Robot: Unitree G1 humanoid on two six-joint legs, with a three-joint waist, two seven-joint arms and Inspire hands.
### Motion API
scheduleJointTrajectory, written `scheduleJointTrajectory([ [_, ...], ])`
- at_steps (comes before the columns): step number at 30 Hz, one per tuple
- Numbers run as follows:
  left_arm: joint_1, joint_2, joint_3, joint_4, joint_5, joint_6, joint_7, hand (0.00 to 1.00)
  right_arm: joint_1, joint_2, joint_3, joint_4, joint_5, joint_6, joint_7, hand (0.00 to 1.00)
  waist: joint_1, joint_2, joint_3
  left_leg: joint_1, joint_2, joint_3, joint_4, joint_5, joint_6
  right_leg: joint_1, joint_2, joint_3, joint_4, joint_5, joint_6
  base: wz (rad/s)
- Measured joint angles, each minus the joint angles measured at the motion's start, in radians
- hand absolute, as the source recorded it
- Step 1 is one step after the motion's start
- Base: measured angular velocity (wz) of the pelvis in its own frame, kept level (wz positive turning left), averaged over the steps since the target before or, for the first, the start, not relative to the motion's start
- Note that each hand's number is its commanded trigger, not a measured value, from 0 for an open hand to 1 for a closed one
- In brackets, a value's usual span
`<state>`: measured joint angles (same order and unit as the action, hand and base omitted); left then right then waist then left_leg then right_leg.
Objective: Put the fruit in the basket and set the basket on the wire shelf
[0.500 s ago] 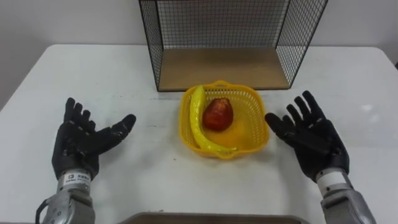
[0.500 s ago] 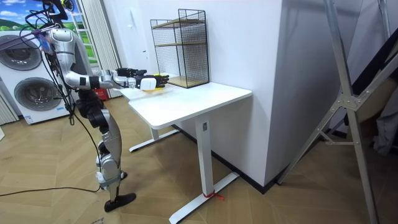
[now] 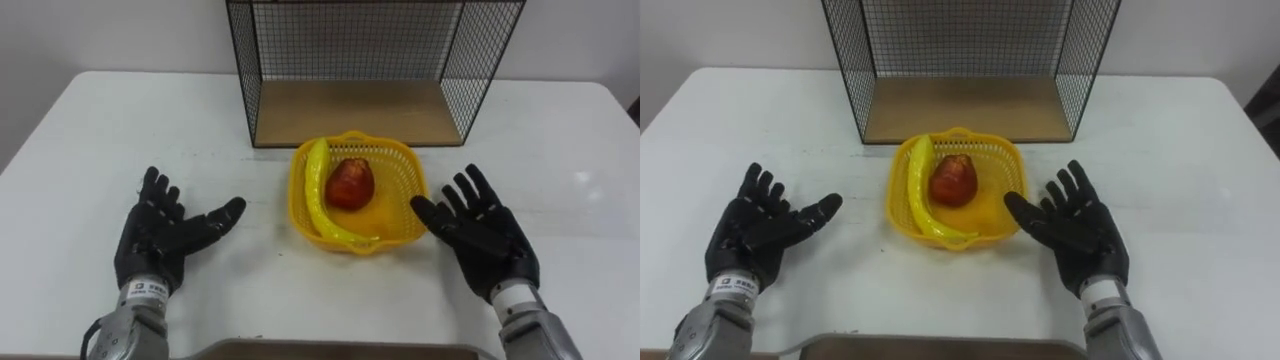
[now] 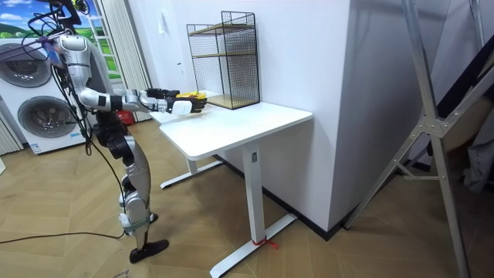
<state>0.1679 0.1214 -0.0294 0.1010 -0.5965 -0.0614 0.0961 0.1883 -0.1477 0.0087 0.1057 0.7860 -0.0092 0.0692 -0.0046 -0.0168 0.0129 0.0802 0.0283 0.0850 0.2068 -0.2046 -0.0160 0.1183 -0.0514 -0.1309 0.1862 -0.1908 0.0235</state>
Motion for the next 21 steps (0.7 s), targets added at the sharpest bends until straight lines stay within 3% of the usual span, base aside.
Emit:
scheduleJointTrajectory([
  [16, -0.002, 0.012, -0.044, -0.009, 0.004, -0.008, -0.019, 0.0, -0.048, 0.0, 0.061, 0.004, -0.062, -0.003, 0.008, 0.0, -0.006, -0.016, -0.0008, -0.015, 0.0, 0.0, 0.006, 0.001, 0.001, -0.013, 0.0, 0.0, 0.0, 0.0, 0.0, 0.0],
  [21, -0.008, 0.02, -0.116, -0.009, 0.002, -0.017, -0.032, 0.0, -0.05, -0.002, 0.089, 0.015, -0.071, -0.003, 0.022, 0.0, -0.026, -0.014, 0.0017, -0.021, 0.0, -0.001, 0.015, 0.0, 0.001, -0.012, -0.001, -0.003, 0.001, 0.0, 0.0, 0.0],
])
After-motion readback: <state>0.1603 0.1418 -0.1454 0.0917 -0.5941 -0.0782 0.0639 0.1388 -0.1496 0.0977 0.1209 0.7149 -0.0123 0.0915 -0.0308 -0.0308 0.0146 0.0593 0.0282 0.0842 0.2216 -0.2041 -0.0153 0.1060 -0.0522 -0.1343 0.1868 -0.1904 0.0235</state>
